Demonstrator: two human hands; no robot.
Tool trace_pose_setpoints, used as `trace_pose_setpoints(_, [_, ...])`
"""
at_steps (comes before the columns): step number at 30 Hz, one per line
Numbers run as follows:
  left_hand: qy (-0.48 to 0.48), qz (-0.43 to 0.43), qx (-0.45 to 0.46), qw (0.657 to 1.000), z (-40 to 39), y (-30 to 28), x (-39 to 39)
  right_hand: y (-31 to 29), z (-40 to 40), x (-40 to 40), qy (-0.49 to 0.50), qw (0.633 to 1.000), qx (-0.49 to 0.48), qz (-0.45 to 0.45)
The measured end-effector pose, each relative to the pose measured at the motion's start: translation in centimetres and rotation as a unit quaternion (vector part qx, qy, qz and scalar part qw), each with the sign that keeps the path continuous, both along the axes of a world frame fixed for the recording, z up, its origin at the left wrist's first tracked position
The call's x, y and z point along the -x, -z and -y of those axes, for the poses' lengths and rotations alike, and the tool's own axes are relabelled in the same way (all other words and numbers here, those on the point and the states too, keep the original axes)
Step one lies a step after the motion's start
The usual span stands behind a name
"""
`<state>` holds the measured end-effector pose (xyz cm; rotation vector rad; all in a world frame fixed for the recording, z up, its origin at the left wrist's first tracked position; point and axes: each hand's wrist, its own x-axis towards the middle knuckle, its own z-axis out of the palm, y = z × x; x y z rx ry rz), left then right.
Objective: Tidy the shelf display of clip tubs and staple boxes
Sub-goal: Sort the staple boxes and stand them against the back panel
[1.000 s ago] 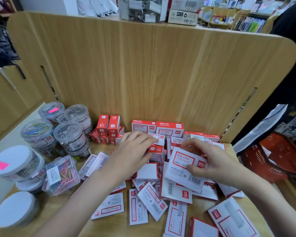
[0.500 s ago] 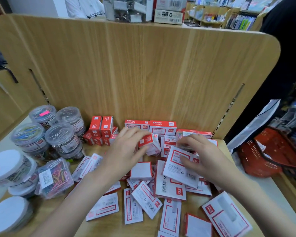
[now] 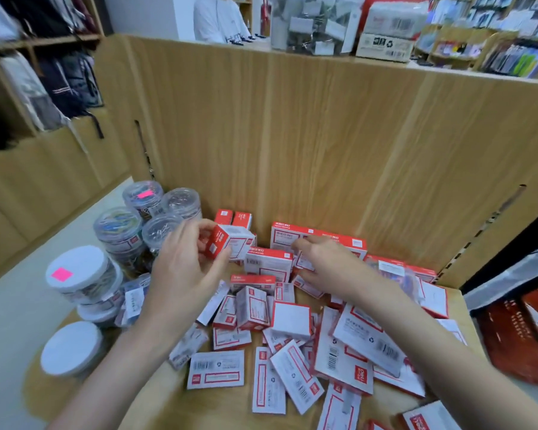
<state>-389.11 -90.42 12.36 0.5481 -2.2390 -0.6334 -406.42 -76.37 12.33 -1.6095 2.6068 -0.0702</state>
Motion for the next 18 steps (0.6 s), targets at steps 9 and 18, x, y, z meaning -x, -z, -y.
trace_pose_setpoints(9, [-0.028, 0.034, -0.006, 0.999, -0.5, 0.7, -1.4, -0.6, -0.1, 0.3, -0.017, 0.999, 0.028, -0.003])
trace_pose_setpoints(18, [-0.058, 0.122, 0.019, 0.991, -0.5, 1.1, -1.3, -0.7, -0.3, -0.1, -0.013, 1.000, 0.003, -0.025])
